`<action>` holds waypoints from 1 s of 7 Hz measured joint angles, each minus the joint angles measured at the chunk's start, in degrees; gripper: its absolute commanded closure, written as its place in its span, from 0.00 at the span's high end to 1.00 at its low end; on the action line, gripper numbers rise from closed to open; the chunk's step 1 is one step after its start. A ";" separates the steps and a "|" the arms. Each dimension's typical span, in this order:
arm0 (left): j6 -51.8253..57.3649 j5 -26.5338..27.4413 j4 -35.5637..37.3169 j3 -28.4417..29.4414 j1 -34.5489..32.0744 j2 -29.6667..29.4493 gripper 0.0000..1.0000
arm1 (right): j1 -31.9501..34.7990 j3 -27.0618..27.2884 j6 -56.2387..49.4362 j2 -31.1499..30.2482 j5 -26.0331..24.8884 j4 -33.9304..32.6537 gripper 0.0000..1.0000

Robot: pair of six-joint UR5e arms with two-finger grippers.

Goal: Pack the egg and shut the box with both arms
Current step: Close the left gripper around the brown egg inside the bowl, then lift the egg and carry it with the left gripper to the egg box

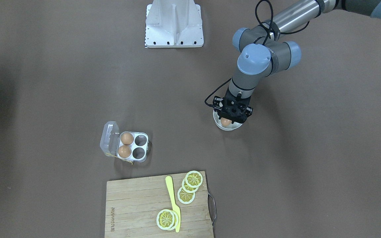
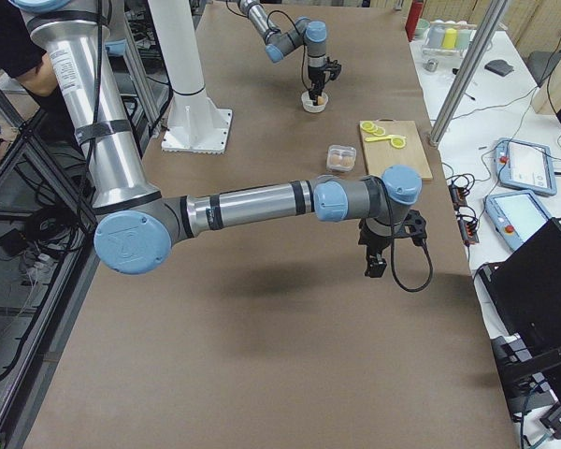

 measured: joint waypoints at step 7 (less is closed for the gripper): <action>-14.01 -0.46 -11.90 1.32 -2.80 -7.74 0.44 | 0.05 0.11 0.09 0.03 0.26 0.00 1.00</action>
